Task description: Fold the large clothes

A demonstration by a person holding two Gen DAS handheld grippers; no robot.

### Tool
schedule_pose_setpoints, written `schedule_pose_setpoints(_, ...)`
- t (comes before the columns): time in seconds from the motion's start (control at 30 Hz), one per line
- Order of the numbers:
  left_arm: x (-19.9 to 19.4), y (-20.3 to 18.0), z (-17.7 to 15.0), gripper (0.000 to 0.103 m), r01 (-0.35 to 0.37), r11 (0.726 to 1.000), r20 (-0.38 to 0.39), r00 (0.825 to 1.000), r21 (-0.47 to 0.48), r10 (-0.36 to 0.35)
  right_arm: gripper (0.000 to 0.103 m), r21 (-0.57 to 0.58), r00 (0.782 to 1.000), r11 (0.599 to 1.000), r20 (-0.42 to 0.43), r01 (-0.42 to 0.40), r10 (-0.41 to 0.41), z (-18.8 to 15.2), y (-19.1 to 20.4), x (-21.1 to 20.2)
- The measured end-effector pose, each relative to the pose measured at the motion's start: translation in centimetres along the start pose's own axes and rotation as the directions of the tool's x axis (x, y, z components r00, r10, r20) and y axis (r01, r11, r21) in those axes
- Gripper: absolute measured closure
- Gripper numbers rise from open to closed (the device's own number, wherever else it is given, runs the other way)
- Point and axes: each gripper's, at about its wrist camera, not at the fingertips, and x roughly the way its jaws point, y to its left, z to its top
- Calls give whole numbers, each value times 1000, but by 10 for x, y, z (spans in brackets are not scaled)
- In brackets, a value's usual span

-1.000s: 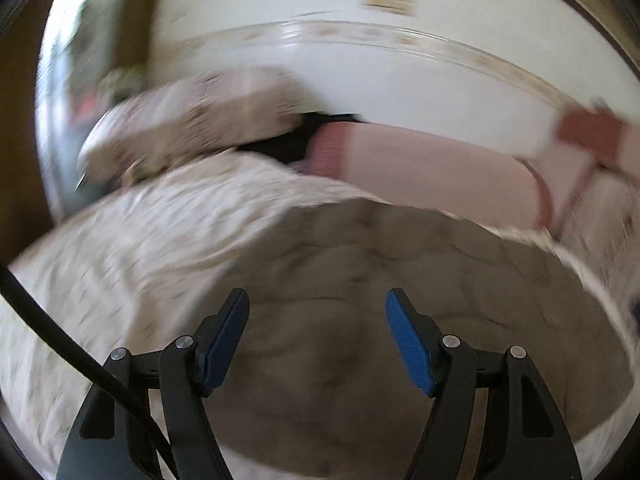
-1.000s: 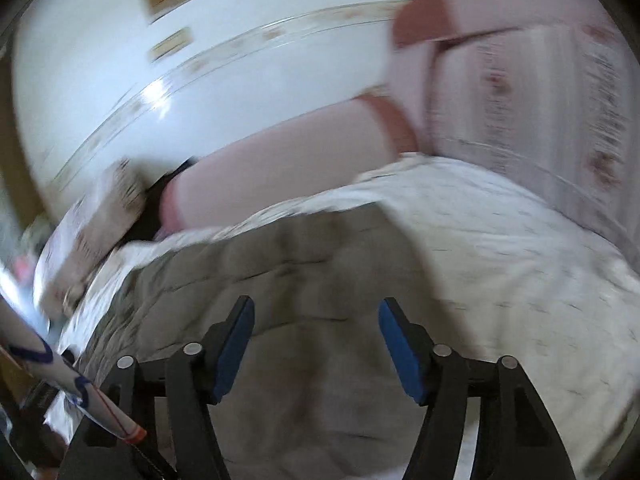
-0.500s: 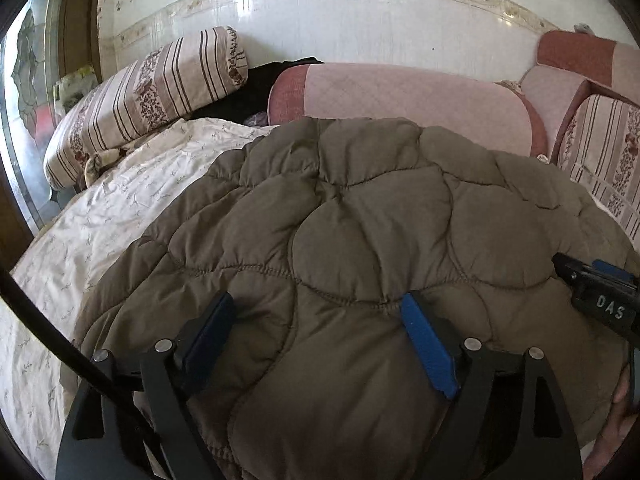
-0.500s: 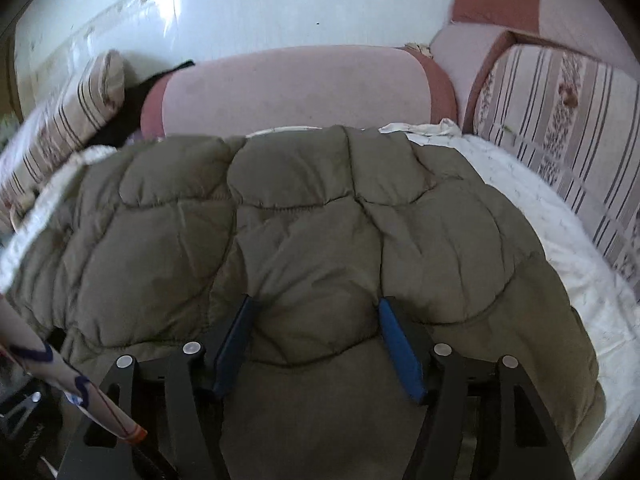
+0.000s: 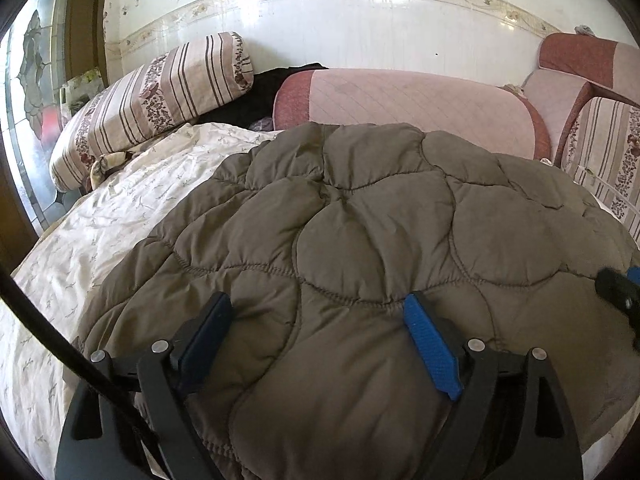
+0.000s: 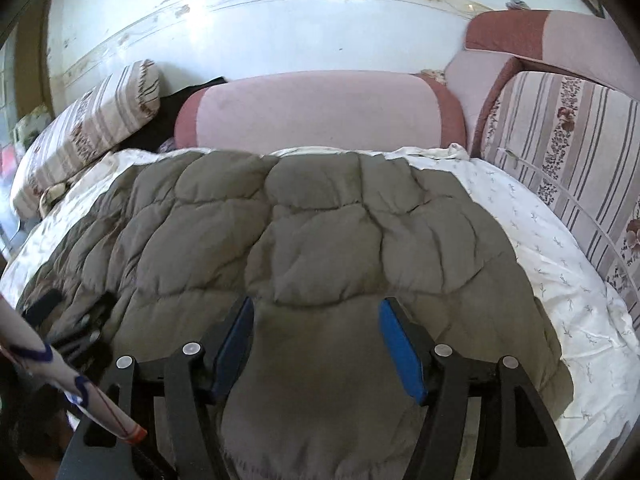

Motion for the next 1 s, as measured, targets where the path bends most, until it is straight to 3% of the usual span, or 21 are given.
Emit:
schedule_pose_setpoints(0.17, -1, 0, -1, 14, -6, 1000, 4, 1000, 6, 6, 27, -42, 997, 999, -73, 31, -34, -9, 4, 15)
schedule_pose_setpoints(0.33, -1, 0, -2, 14, -8, 1000, 9, 1000, 14, 7, 24, -35, 995, 999, -91, 39, -42, -11, 3, 20)
schedule_pose_setpoints(0.47, -1, 1, -2, 13, -8, 1000, 8, 1000, 11, 8, 25, 17, 999, 999, -46, 27, -26, -5, -8, 6)
schedule_pose_setpoints(0.6, 0, 1, -2, 13, -7, 1000, 7, 1000, 11, 7, 25, 96, 994, 990, 14, 107, -109, 6, -35, -8)
schedule_pose_setpoints(0.67, 0, 1, -2, 13, -7, 1000, 7, 1000, 11, 7, 26, 159, 989, 976, -10, 149, -149, 8, -53, -6)
schedule_pose_setpoints(0.77, 0, 1, -2, 12, -7, 1000, 7, 1000, 10, 7, 27, 238, 984, 957, -108, 166, -143, 1, -72, 12)
schedule_pose_setpoints(0.87, 0, 1, -2, 12, -10, 1000, 10, 1000, 13, 10, 26, 228, 979, 960, -157, 164, -130, -2, -71, 23)
schedule_pose_setpoints(1.0, 0, 1, -2, 12, -10, 1000, 11, 1000, 14, 10, 25, 217, 977, 961, -161, 173, -140, -4, -67, 24)
